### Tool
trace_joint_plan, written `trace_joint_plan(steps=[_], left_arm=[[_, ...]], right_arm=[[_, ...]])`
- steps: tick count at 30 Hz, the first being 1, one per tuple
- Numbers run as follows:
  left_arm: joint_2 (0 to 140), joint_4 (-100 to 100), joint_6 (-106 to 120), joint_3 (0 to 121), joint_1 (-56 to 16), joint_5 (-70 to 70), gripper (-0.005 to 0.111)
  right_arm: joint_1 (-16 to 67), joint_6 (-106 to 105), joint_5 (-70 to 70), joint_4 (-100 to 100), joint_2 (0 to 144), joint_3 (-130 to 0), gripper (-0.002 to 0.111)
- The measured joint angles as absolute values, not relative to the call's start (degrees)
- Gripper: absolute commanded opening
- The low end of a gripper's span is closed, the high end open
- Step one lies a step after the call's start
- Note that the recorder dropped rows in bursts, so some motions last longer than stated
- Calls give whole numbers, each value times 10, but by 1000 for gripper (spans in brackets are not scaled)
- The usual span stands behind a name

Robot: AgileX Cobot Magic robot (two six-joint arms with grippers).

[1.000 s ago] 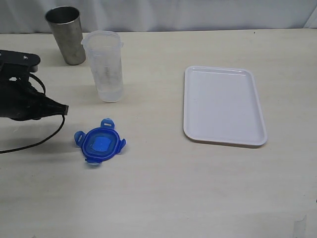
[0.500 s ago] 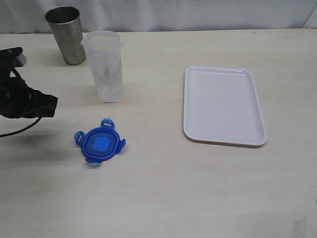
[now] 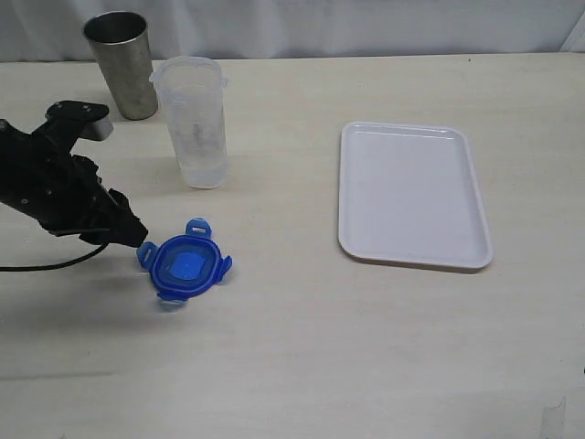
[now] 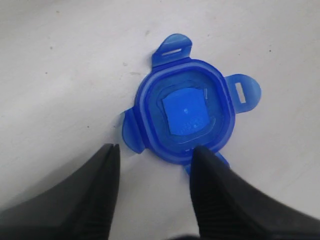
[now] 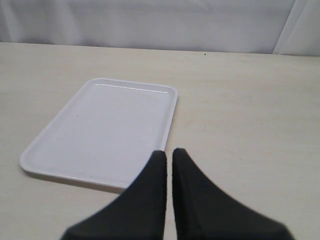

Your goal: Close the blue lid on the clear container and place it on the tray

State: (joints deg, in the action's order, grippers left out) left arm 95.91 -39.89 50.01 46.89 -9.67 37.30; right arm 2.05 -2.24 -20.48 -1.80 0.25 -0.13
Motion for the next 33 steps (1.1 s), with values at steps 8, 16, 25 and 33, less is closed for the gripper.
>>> trace_joint_plan(steps=[8,16,25,33], left_arm=[[970,-430,535,449,-130,311,42],[1014,-427,540,449,-152,247,41],[1021,-425,540,449,-152,239,41],[1059,-437,538,449,-152,243,41]], right_arm=[[20,-22,-205,-18,2,-1,4],[20,-22,-205,-18,2,-1,4],[20,-22,-205,-18,2,-1,4],[20,-22,-205,-18,2,-1,4]])
